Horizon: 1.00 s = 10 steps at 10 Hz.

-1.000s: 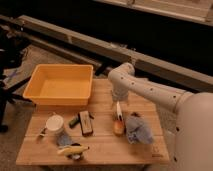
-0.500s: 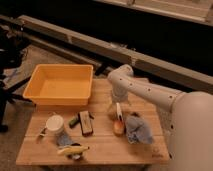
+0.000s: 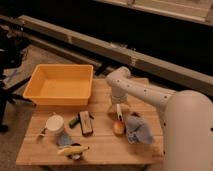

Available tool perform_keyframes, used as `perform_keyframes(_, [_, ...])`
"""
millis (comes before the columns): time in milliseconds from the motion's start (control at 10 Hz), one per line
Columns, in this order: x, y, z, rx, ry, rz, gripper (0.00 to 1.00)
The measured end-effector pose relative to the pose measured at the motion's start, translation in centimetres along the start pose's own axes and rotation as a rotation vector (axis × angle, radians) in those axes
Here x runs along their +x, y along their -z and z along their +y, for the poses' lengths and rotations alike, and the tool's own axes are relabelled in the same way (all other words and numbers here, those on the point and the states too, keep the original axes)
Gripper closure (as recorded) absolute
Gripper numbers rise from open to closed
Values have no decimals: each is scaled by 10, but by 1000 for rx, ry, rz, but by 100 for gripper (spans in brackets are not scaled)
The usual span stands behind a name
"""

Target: Wipe table surface with brush

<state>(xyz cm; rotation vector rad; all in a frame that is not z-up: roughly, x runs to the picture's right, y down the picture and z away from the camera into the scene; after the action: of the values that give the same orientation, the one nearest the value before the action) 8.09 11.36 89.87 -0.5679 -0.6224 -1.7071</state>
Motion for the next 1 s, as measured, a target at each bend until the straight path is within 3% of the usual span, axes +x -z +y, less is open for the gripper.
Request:
perform_keyframes(500, [3, -12, 3, -7, 0, -51, 67])
perform_keyframes(600, [3, -12, 2, -8, 2, -58, 82])
perform_keyframes(800, [1, -9, 6, -5, -5, -61, 96])
perform_keyframes(1000, [-1, 10, 3, -15, 10, -51, 100])
